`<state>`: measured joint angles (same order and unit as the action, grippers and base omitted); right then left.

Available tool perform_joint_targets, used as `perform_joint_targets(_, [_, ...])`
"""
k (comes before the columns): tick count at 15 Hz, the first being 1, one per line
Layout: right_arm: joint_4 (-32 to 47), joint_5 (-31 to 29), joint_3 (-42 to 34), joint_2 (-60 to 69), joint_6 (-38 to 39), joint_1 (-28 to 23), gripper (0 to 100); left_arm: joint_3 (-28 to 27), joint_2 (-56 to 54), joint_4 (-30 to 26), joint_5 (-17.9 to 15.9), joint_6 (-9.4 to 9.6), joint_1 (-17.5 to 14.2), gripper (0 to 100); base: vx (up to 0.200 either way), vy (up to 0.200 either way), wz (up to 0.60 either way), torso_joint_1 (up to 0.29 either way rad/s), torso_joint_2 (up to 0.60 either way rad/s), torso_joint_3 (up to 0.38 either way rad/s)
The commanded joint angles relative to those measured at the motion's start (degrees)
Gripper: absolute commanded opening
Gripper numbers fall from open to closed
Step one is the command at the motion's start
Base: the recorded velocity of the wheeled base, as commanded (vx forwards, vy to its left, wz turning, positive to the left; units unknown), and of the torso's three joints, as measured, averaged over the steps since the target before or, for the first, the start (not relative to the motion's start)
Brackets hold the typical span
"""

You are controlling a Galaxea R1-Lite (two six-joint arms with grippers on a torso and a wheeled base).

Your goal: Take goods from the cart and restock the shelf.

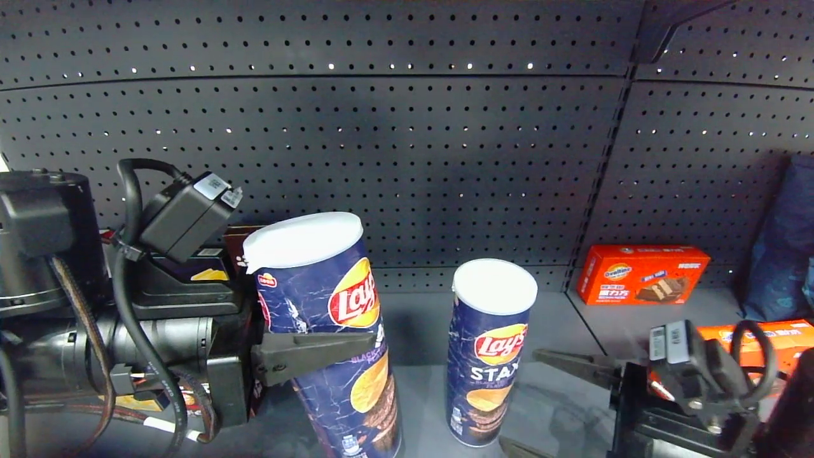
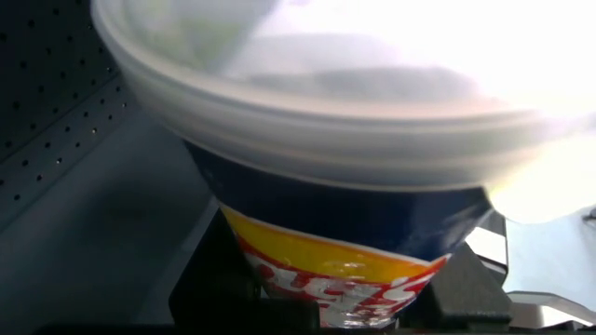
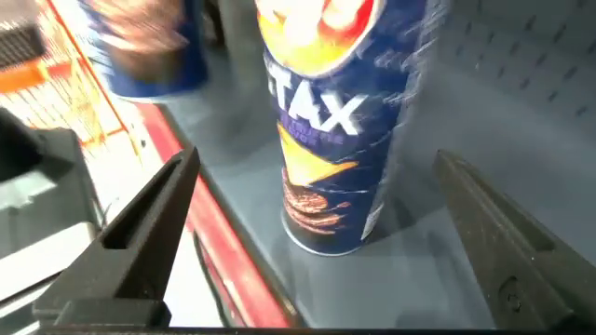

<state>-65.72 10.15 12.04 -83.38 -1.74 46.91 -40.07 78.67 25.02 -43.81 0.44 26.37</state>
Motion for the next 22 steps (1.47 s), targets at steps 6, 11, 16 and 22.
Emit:
perform_joint_targets(6, [4.9,-7.6,-2.3,24.2,-0.1,-16.8,100,-0.4,-0.7,0.0,0.2,0.00,0.0,0,0.000,0.000,0.00,0.000,0.00,0.008])
perform_joint_targets(11, [5.2,-7.6,-12.0,37.0,0.0,-38.0,100,-0.6,-0.5,0.4,1.0,0.09,-0.1,0,0.000,0.000,0.00,0.000,0.00,0.000])
perform_joint_targets(16, [44.4,-7.7,-12.0,67.0,0.5,-51.7,100,-1.2,-0.4,0.4,1.1,0.35,-0.1,0,0.000,0.000,0.00,0.000,0.00,0.000])
perform_joint_targets(22, [62.2,-15.6,-12.0,78.5,2.9,-50.7,100,-0.6,-0.4,0.5,0.9,0.53,-0.1,0,0.000,0.000,0.00,0.000,0.00,0.000])
